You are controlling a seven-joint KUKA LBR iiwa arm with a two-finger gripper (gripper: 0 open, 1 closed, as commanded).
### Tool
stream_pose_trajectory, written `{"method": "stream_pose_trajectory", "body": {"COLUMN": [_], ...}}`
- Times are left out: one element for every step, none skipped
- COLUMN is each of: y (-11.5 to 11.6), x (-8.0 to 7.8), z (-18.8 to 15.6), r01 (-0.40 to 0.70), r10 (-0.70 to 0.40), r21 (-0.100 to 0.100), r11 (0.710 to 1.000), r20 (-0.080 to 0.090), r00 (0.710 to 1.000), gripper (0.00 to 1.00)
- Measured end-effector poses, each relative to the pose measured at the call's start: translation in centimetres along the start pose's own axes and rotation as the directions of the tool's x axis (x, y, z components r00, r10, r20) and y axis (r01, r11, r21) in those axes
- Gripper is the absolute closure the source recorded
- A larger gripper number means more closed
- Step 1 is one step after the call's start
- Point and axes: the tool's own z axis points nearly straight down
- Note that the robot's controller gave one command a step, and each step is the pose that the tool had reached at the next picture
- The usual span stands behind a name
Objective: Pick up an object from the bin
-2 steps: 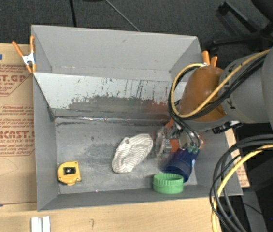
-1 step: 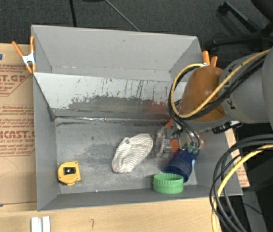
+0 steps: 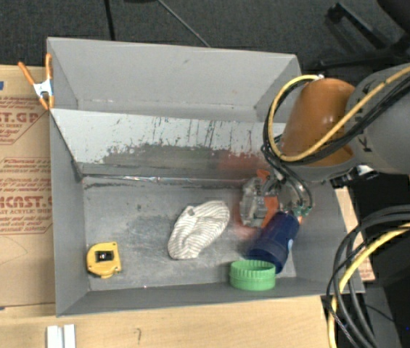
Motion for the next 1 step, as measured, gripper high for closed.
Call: {"method": "stream_pose_trajectory", "body": {"y": [0.55], "x": [1.56], "z": [-6.85], "r01": [0.003], "r10": [-0.003], "r21": [0.000], "r11": [1.000], "r20": [0.002], "r00": [1.000], "gripper": [1.00]}}
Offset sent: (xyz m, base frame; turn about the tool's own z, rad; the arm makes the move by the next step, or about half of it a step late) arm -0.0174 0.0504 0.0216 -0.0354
